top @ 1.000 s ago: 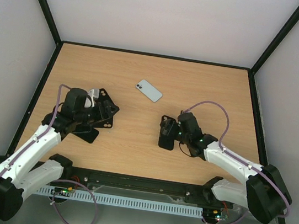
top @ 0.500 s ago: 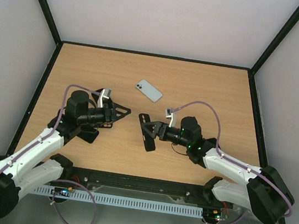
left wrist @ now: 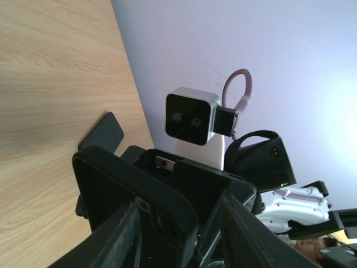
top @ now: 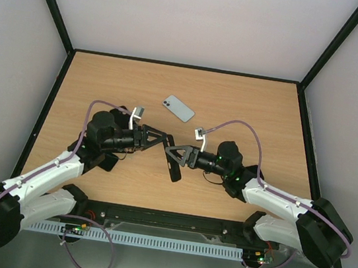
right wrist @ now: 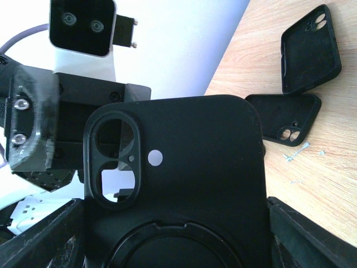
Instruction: Put the phone into the phone case
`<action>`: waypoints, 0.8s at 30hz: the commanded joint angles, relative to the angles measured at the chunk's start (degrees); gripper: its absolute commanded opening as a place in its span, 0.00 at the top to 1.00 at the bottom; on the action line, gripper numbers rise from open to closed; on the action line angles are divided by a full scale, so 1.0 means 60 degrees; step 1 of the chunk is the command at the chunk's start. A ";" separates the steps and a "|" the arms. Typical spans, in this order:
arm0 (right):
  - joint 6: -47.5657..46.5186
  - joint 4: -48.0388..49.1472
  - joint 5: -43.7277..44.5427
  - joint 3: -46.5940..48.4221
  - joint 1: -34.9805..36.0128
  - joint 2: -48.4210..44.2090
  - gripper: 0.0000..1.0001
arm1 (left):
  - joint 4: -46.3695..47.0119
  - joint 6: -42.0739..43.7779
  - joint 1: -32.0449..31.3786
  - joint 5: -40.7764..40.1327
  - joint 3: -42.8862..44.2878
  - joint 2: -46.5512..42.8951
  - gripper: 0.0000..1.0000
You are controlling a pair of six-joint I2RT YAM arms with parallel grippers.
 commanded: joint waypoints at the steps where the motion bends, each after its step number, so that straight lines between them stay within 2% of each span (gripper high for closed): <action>1: 0.0244 0.0764 -0.0070 -0.0190 0.0054 -0.0076 0.36 | 0.0717 -0.0201 -0.0111 -0.0101 -0.0066 0.0096 0.65; 3: 0.0261 0.0760 -0.0069 -0.0220 0.0054 -0.0057 0.36 | 0.0842 -0.0261 -0.0175 -0.0116 -0.0083 0.0165 0.70; 9: 0.0252 0.0628 0.0077 -0.0229 0.0056 -0.0017 0.33 | 0.1028 -0.0306 -0.0300 -0.0111 -0.0143 0.0309 0.96; 13: 0.0184 0.0193 0.0282 -0.0210 0.0046 -0.0079 0.26 | 0.0668 -0.0052 -0.0298 -0.0303 -0.0144 0.0282 0.97; 17: -0.0026 -0.1027 0.0878 -0.0101 0.0050 -0.0528 0.03 | -0.0434 0.0592 -0.0283 -0.0661 0.0134 0.0298 0.97; 21: -0.0039 -0.3464 0.2512 0.0251 0.0053 -0.1374 0.02 | -0.2717 0.1943 -0.0284 -0.1595 0.0870 0.0479 0.97; 24: 0.0273 -0.5588 0.4133 0.0668 0.0046 -0.1966 0.02 | -0.4764 0.2888 -0.0309 -0.2948 0.1578 0.0865 0.97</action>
